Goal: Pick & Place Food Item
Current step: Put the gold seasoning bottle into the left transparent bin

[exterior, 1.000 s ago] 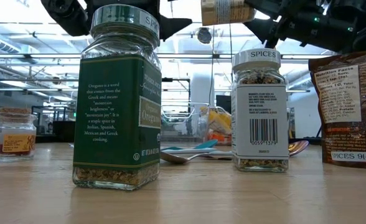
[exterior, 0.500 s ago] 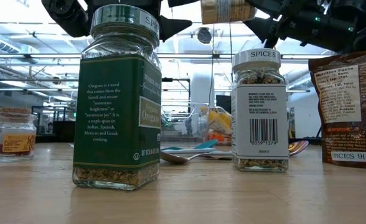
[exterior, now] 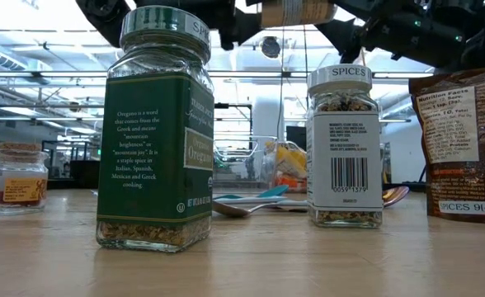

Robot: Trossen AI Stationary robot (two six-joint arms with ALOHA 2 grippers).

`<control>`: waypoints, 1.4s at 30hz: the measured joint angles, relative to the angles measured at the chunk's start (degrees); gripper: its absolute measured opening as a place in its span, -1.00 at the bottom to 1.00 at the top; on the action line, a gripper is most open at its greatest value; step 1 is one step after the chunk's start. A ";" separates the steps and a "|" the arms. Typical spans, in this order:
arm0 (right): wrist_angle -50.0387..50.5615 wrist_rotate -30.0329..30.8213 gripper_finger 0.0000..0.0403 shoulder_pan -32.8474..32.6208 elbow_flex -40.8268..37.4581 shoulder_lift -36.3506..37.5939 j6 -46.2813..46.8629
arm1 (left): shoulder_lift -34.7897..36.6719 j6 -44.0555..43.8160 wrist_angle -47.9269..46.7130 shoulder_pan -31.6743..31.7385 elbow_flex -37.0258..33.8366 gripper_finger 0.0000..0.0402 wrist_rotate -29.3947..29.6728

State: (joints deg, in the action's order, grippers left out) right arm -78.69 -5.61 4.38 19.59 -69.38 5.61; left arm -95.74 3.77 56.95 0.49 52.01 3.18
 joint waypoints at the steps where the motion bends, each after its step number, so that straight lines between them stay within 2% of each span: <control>1: -0.03 -0.66 0.27 0.00 0.00 -0.01 0.39 | -0.11 0.79 0.08 -0.15 0.13 0.86 -0.09; 19: -0.37 -2.10 0.27 0.00 -0.04 1.39 1.24 | 1.53 3.02 -2.86 -1.55 0.04 0.85 -1.72; 22: -0.34 -2.10 0.27 0.00 -0.04 1.39 1.24 | 1.53 3.04 -2.62 -1.55 0.04 0.74 -1.72; 27: -0.42 -2.01 0.27 0.00 -0.04 1.39 1.19 | 1.53 3.32 -2.69 -1.53 0.04 0.36 -1.51; 35: 0.70 -0.66 0.27 -0.01 -0.04 1.46 1.34 | 1.74 3.21 -3.01 -1.53 0.01 0.36 -0.36; 38: 3.70 1.88 0.27 -0.03 -0.02 1.68 2.14 | 4.54 2.72 -8.41 -1.68 -0.02 0.36 1.07; 40: 7.35 2.67 0.45 0.47 0.19 2.47 2.74 | 7.75 3.37 -14.50 -1.58 -0.05 0.36 2.11; 42: 11.07 5.03 0.77 1.28 -0.23 3.97 3.16 | 12.24 4.20 -19.79 -1.54 -0.25 0.36 4.79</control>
State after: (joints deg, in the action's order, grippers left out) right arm -67.62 -0.58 5.67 19.36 -65.41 8.78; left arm -83.50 7.97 37.16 -1.05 51.75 7.97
